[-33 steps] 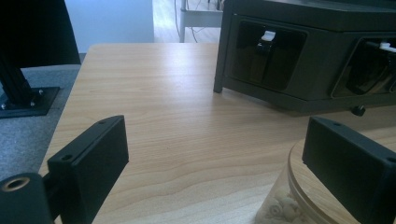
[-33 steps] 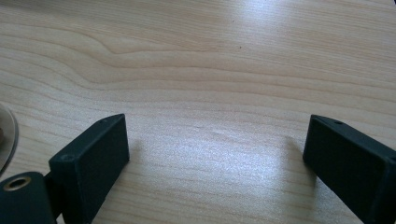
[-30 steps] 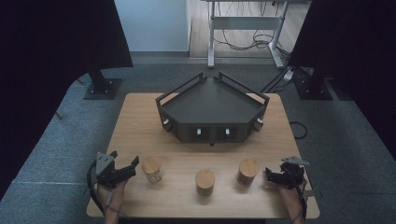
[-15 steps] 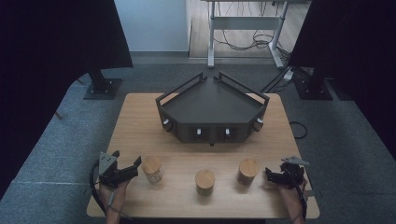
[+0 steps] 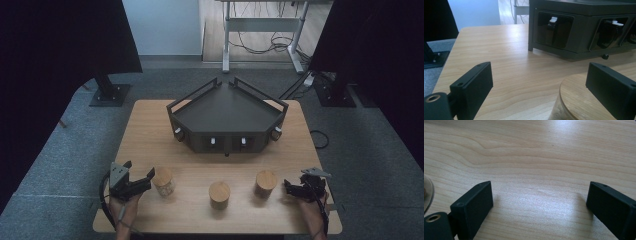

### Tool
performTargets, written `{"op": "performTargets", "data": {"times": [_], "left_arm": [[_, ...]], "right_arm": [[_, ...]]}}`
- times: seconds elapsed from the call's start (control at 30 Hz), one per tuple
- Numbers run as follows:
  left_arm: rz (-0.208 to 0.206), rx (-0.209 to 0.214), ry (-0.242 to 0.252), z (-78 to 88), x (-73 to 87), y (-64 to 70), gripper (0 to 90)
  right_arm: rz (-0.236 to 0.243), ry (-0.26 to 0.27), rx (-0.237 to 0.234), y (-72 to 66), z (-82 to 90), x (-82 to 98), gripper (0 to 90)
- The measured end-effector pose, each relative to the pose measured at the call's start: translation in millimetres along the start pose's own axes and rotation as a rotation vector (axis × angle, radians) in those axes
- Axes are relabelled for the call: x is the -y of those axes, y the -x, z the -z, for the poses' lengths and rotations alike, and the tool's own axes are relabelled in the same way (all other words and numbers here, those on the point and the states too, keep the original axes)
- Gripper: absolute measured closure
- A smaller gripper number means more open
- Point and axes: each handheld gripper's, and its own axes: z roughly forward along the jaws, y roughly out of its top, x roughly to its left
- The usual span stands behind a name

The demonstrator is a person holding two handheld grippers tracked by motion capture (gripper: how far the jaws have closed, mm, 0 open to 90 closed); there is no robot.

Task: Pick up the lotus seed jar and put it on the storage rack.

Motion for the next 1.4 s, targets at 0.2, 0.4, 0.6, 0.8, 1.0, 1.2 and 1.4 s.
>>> {"op": "performTargets", "data": {"times": [0.2,0.4,0.6,0.8,1.0,1.2,1.4], "left_arm": [[-0.005,0.011,-0.001,-1.1,-0.3,3.4,7.3],[-0.007,0.019,-0.001,-2.0,0.0,6.0,7.3],[-0.004,0.030,-0.002,-3.0,0.6,8.4,7.4],[-0.012,0.043,-0.001,-4.2,0.4,13.4,7.5],[-0.020,0.051,-0.005,-5.9,1.0,16.9,7.5],[-0.023,0.059,-0.004,-6.3,1.0,19.5,7.6],[-0.025,0.066,-0.007,-7.2,1.4,21.5,7.6]], "right_arm": [[0.000,0.000,0.000,0.0,0.0,0.0,6.3],[0.000,0.000,0.000,0.0,0.0,0.0,6.3],[0.000,0.000,0.000,0.0,0.0,0.0,6.3],[0.000,0.000,0.000,0.0,0.0,0.0,6.3],[0.001,0.000,-0.001,0.0,0.0,0.0,6.3],[0.001,0.000,-0.001,0.0,0.0,0.0,6.3],[0.001,0.000,-0.001,0.0,0.0,0.0,6.3]]}}
